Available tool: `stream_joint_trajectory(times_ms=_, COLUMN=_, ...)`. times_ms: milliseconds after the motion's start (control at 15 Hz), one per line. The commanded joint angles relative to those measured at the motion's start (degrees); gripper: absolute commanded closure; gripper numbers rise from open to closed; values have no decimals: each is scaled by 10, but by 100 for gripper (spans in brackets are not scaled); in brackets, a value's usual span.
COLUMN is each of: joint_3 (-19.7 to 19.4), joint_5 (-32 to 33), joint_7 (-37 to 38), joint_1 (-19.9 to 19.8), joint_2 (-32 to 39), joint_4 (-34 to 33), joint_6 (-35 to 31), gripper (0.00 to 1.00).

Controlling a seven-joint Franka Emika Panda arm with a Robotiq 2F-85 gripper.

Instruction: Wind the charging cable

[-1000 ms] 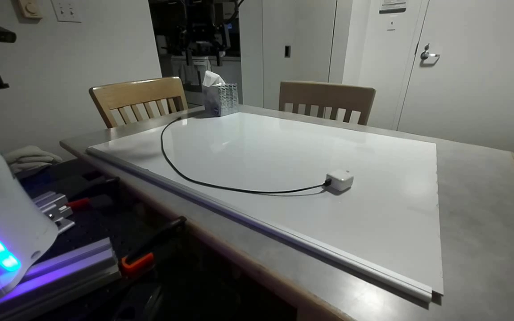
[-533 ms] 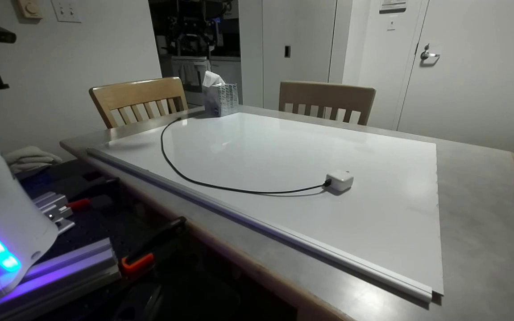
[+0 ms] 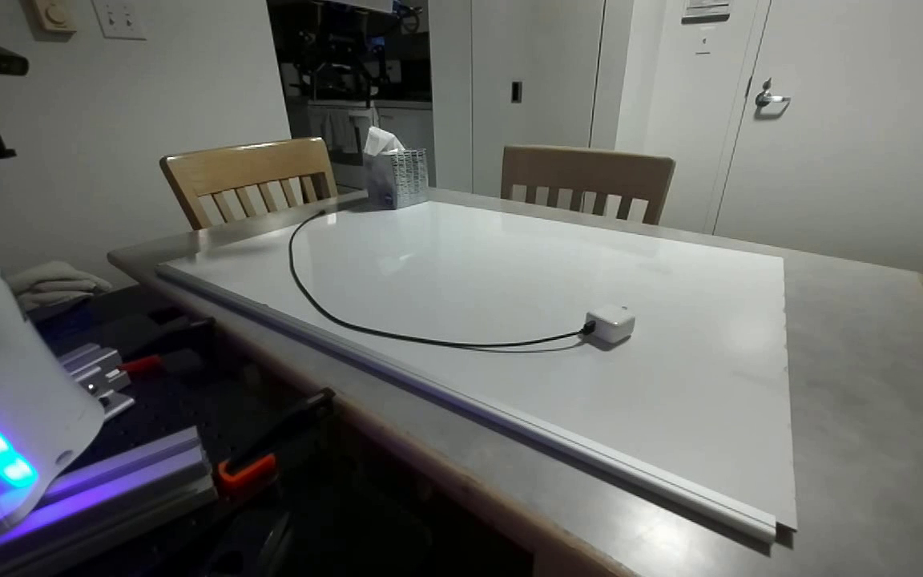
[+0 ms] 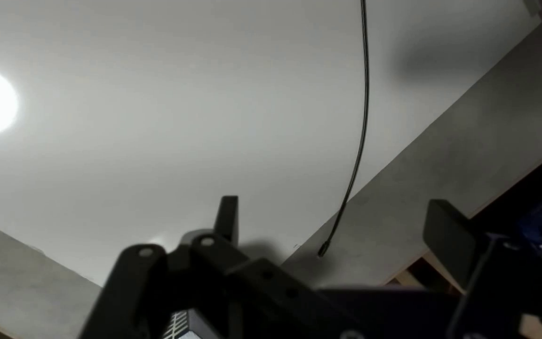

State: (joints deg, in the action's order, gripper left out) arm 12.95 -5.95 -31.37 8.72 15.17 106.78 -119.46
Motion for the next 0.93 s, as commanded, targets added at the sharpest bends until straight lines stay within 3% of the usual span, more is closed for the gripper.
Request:
stream_joint_trajectory(times_ms=0, joint_3=3, joint_5=1, joint_7=2, joint_1=-2, joint_2=0, joint_4=-2, joint_6=2, gripper=0)
stream_joint_trajectory(times_ms=133, joint_3=3, joint_5=1, joint_7=2, joint_1=-2, joint_2=0, joint_4=-2, joint_6=2, gripper=0)
stream_joint_trajectory(times_ms=400, joint_3=5, joint_5=23, joint_7=41, joint_1=16, joint_2=51, joint_4=-64, joint_6=109, gripper=0)
stream_joint_trajectory(times_ms=533, joint_3=12, joint_5=21, joint_7=38, joint_1=25, joint_2=77, joint_4=-84, joint_6=130, gripper=0)
stream_joint_trajectory(times_ms=867, joint_3=27, joint_5=28, joint_7=20, joint_1=46, joint_2=148, joint_4=-135, joint_6=124, gripper=0)
